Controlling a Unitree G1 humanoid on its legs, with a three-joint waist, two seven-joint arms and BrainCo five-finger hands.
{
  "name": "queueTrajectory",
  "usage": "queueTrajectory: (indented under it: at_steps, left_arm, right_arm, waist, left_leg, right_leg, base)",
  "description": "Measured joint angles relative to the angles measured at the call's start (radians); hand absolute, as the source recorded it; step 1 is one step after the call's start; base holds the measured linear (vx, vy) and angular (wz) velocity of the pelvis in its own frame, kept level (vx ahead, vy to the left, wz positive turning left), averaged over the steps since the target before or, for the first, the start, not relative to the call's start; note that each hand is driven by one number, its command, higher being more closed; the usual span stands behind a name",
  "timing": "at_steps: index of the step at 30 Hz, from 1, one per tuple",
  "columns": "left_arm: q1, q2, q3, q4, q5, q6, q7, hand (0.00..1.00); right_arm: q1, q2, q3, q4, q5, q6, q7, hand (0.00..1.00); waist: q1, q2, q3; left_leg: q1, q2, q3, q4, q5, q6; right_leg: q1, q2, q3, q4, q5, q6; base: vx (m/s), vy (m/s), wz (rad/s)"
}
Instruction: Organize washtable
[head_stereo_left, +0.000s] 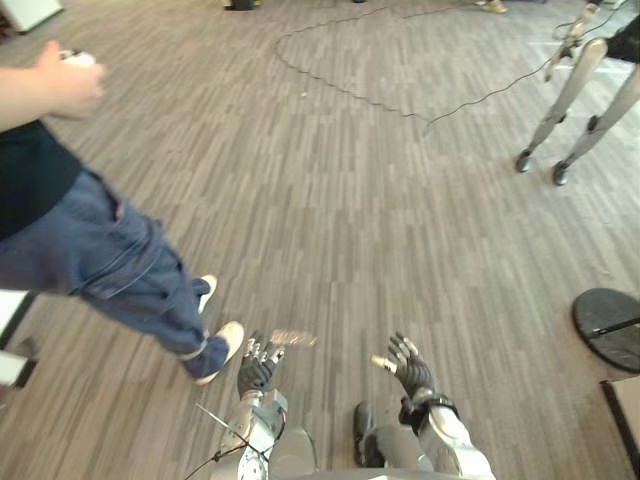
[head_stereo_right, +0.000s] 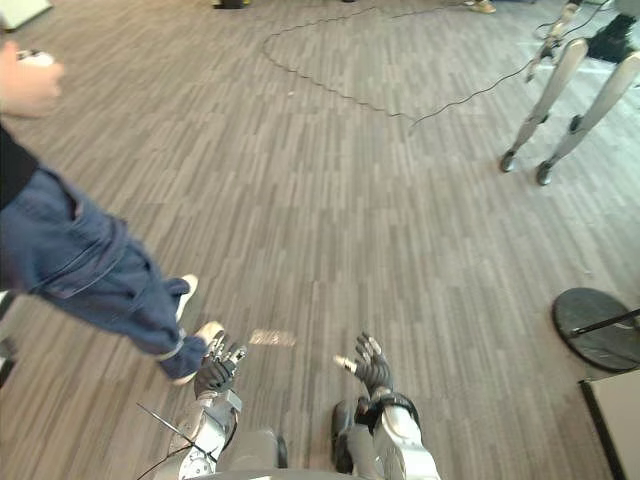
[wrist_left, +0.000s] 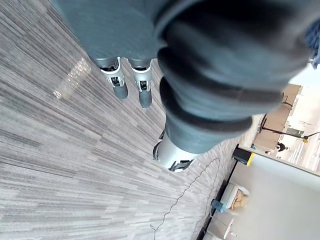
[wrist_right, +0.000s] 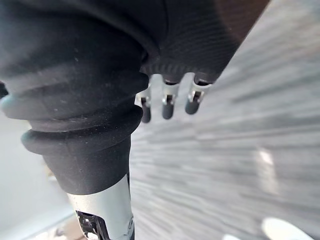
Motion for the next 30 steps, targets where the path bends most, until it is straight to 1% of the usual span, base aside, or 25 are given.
queueTrajectory:
  at_steps: [1, 2, 3, 4, 5, 6, 7, 8, 9, 10, 11, 12, 13, 14, 15, 16, 17, 18, 19, 20, 22, 24, 25, 27, 30]
  left_arm:
    - [0.013, -0.001, 0.002, -0.010, 0.000, -0.005, 0.000, 0.00]
    - [0.033, -0.003, 0.001, -0.016, 0.000, -0.010, 0.002, 0.00]
    - [0.047, -0.012, -0.006, -0.017, -0.001, -0.013, 0.002, 0.00]
    - [0.048, -0.011, -0.003, -0.016, -0.002, -0.015, 0.003, 0.00]
    - [0.048, -0.013, 0.014, -0.032, -0.003, -0.020, 0.015, 0.00]
    - [0.045, -0.010, 0.021, -0.053, -0.003, -0.033, 0.024, 0.00]
    - [0.045, -0.007, 0.027, -0.062, -0.002, -0.040, 0.026, 0.00]
    - [0.043, 0.000, 0.031, -0.072, -0.002, -0.042, 0.032, 0.00]
    - [0.043, 0.014, 0.026, -0.072, -0.002, -0.042, 0.042, 0.00]
    - [0.045, 0.016, 0.020, -0.072, -0.001, -0.045, 0.044, 0.00]
    - [0.044, 0.016, 0.018, -0.072, -0.001, -0.050, 0.043, 0.00]
    - [0.044, 0.019, 0.018, -0.073, 0.001, -0.060, 0.041, 0.00]
    - [0.047, 0.023, 0.017, -0.073, 0.000, -0.063, 0.040, 0.00]
    - [0.053, 0.026, 0.019, -0.076, -0.002, -0.068, 0.043, 0.00]
    - [0.064, 0.033, 0.020, -0.080, -0.004, -0.074, 0.045, 0.00]
    - [0.070, 0.035, 0.017, -0.060, -0.012, -0.072, 0.050, 0.00]
    - [0.087, 0.017, 0.012, -0.062, -0.012, -0.074, 0.057, 0.00]
    - [0.089, 0.009, 0.005, -0.066, -0.012, -0.074, 0.060, 0.00]
    - [0.092, 0.002, -0.008, -0.068, -0.030, -0.073, 0.049, 0.00]
    - [0.084, 0.002, -0.015, -0.068, -0.033, -0.071, 0.036, 0.00]
    - [0.081, 0.009, -0.016, -0.067, -0.039, -0.069, 0.017, 0.00]
    - [0.084, 0.031, -0.027, -0.063, -0.039, -0.065, 0.016, 0.00]
    - [0.083, 0.039, -0.031, -0.056, -0.040, -0.063, 0.015, 0.00]
    - [0.082, 0.068, -0.050, -0.027, -0.048, -0.048, 0.002, 0.00]
    - [0.081, 0.074, -0.061, -0.002, -0.048, -0.043, -0.003, 0.00]
  right_arm:
    - [0.004, -0.006, 0.004, -0.005, -0.010, -0.010, 0.002, 0.00]
    - [0.029, -0.025, 0.014, -0.003, -0.024, -0.027, 0.006, 0.00]
    - [0.088, -0.041, 0.020, 0.022, -0.031, -0.032, 0.015, 0.00]
    - [0.109, -0.037, 0.029, 0.055, -0.033, -0.031, 0.020, 0.00]
    - [0.178, -0.037, 0.076, 0.114, -0.046, -0.031, 0.034, 0.00]
    - [0.219, -0.038, 0.119, 0.207, -0.082, -0.036, 0.055, 0.00]
    - [0.222, -0.042, 0.128, 0.214, -0.104, -0.045, 0.065, 0.00]
    - [0.221, -0.046, 0.125, 0.215, -0.132, -0.077, 0.084, 0.00]
    - [0.242, -0.048, 0.123, 0.220, -0.170, -0.104, 0.091, 0.00]
    - [0.259, -0.048, 0.125, 0.215, -0.195, -0.108, 0.094, 0.00]
    - [0.260, -0.043, 0.128, 0.201, -0.205, -0.097, 0.094, 0.00]
    - [0.273, -0.054, 0.149, 0.171, -0.222, -0.070, 0.087, 0.00]
    - [0.283, -0.060, 0.181, 0.143, -0.225, -0.061, 0.085, 0.00]
    - [0.303, -0.061, 0.236, 0.093, -0.225, -0.063, 0.087, 0.00]
    - [0.317, -0.062, 0.271, 0.062, -0.225, -0.063, 0.089, 0.00]
    - [0.310, -0.062, 0.311, 0.060, -0.224, -0.063, 0.093, 0.00]
    - [0.295, -0.076, 0.307, 0.057, -0.225, -0.062, 0.105, 0.00]
    - [0.280, -0.080, 0.308, 0.051, -0.184, -0.033, 0.122, 0.00]
    - [0.244, -0.088, 0.295, 0.050, -0.057, 0.032, 0.160, 0.00]
    - [0.217, -0.096, 0.270, 0.057, 0.018, 0.072, 0.175, 0.00]
    - [0.196, -0.116, 0.245, 0.057, 0.142, 0.110, 0.174, 0.00]
    - [0.190, -0.126, 0.230, 0.057, 0.223, 0.130, 0.172, 0.00]
    - [0.188, -0.126, 0.230, 0.058, 0.239, 0.134, 0.173, 0.00]
    - [0.181, -0.112, 0.231, 0.061, 0.269, 0.135, 0.173, 0.00]
    - [0.171, -0.096, 0.227, 0.093, 0.289, 0.135, 0.170, 0.00]
  waist:
    - [0.001, 0.001, -0.003]
    - [-0.006, 0.033, -0.019]
    - [-0.011, 0.067, -0.040]
    - [-0.010, 0.051, -0.041]
    - [-0.018, 0.012, -0.052]
    - [-0.030, -0.020, -0.047]
    - [-0.029, -0.034, -0.046]
    - [-0.039, -0.057, -0.029]
    - [-0.060, -0.065, -0.020]
    - [-0.062, -0.074, -0.023]
    - [-0.063, -0.076, -0.024]
    - [-0.068, -0.076, -0.025]
    - [-0.070, -0.076, -0.025]
    - [-0.071, -0.088, -0.031]
    - [-0.071, -0.105, -0.039]
    - [-0.076, -0.103, -0.047]
    - [-0.082, -0.084, -0.058]
    - [-0.081, -0.074, -0.063]
    - [-0.076, -0.052, -0.073]
    - [-0.075, -0.050, -0.075]
    - [-0.063, -0.049, -0.079]
    - [-0.055, -0.057, -0.086]
    - [-0.052, -0.063, -0.090]
    - [-0.033, -0.079, -0.101]
    - [-0.033, -0.086, -0.108]
  left_leg:
    - [0.000, -0.018, -0.021, -0.112, 0.016, -0.017]
    - [-0.004, -0.014, -0.060, -0.277, 0.093, -0.038]
    - [-0.002, -0.001, -0.058, -0.299, 0.230, -0.011]
    - [0.008, -0.007, -0.042, -0.277, 0.213, 0.014]
    - [0.053, -0.037, 0.001, -0.294, 0.184, 0.036]
    - [0.087, -0.058, 0.027, -0.320, 0.163, 0.051]
    - [0.101, -0.060, 0.043, -0.332, 0.155, 0.057]
    - [0.145, -0.057, 0.065, -0.353, 0.143, 0.066]
    - [0.189, -0.058, 0.068, -0.369, 0.123, 0.067]
    - [0.221, -0.053, 0.062, -0.378, 0.108, 0.067]
    - [0.229, -0.046, 0.059, -0.382, 0.098, 0.066]
    - [0.242, -0.031, 0.054, -0.387, 0.078, 0.068]
    - [0.242, -0.025, 0.049, -0.386, 0.070, 0.063]
    - [0.238, -0.033, 0.045, -0.378, 0.056, 0.046]
    - [0.234, -0.049, 0.046, -0.368, 0.050, 0.038]
    - [0.239, -0.049, 0.035, -0.351, 0.037, 0.026]
    - [0.233, -0.029, 0.028, -0.356, 0.031, 0.019]
    - [0.228, -0.022, 0.027, -0.359, 0.031, 0.018]
    - [0.228, -0.018, 0.020, -0.381, 0.034, 0.013]
    - [0.238, -0.018, -0.001, -0.408, 0.041, 0.003]
    - [0.265, -0.017, -0.018, -0.444, 0.050, -0.003]
    - [0.281, -0.017, -0.035, -0.471, 0.060, -0.004]
    - [0.283, -0.018, -0.035, -0.479, 0.063, -0.004]
    - [0.289, -0.021, -0.040, -0.497, 0.074, 0.001]
    - [0.293, -0.032, -0.051, -0.498, 0.082, 0.013]
  right_leg:
    - [0.012, -0.003, 0.014, 0.000, -0.032, 0.019]
    - [0.028, 0.013, 0.035, 0.012, -0.082, 0.029]
    - [0.040, 0.031, 0.062, 0.055, -0.142, 0.044]
    - [0.042, 0.017, 0.076, 0.094, -0.178, 0.050]
    - [0.036, -0.032, 0.078, 0.168, -0.234, 0.100]
    - [0.003, -0.060, 0.070, 0.269, -0.259, 0.131]
    - [-0.029, -0.067, 0.065, 0.346, -0.266, 0.145]
    - [-0.104, -0.080, 0.038, 0.511, -0.255, 0.172]
    - [-0.132, -0.104, -0.006, 0.581, -0.272, 0.141]
    - [-0.145, -0.117, -0.024, 0.589, -0.288, 0.118]
    - [-0.156, -0.121, -0.033, 0.582, -0.295, 0.112]
    - [-0.190, -0.128, -0.044, 0.535, -0.298, 0.120]
    - [-0.211, -0.132, -0.038, 0.466, -0.297, 0.132]
    - [-0.215, -0.139, 0.003, 0.313, -0.250, 0.163]
    - [-0.219, -0.158, 0.028, 0.248, -0.175, 0.168]
    - [-0.202, -0.160, 0.010, 0.247, -0.123, 0.148]
    - [-0.190, -0.148, -0.002, 0.208, -0.116, 0.140]
    - [-0.188, -0.142, -0.006, 0.189, -0.108, 0.135]
    - [-0.176, -0.133, -0.016, 0.156, -0.094, 0.133]
    - [-0.160, -0.131, -0.030, 0.132, -0.089, 0.129]
    - [-0.131, -0.130, -0.046, 0.104, -0.088, 0.127]
    - [-0.107, -0.131, -0.062, 0.080, -0.087, 0.126]
    - [-0.107, -0.132, -0.062, 0.077, -0.086, 0.126]
    - [-0.097, -0.135, -0.062, 0.049, -0.073, 0.133]
    - [-0.067, -0.151, -0.067, 0.005, -0.050, 0.143]
  base:
    - [0.51, 0.165, -1.35]
    - [0.48, 0.205, -1.08]
    - [0.60, 0.288, -0.97]
    - [0.50, 0.254, -0.67]
    - [0.58, 0.238, -0.48]
    - [0.44, 0.145, -0.52]
    - [0.47, 0.146, -0.70]
    - [0.31, 0.087, -0.58]
    - [0.28, 0.073, -0.33]
    - [0.20, 0.041, 0.03]
    - [0.17, 0.006, 0.15]
    - [0.15, -0.015, 0.21]
    - [0.19, -0.050, 0.24]
    - [0.15, -0.054, 0.18]
    - [0.23, -0.106, 0.24]
    - [0.24, -0.121, 0.23]
    - [0.25, -0.122, 0.21]
    - [0.22, -0.082, 0.10]
    - [0.23, -0.068, 0.18]
    - [0.18, -0.054, 0.25]
    - [0.14, -0.045, 0.27]
    - [0.10, -0.018, 0.26]
    - [0.09, 0.022, 0.14]
    - [0.06, 0.038, 0.03]
    - [0.02, 0.070, 0.12]
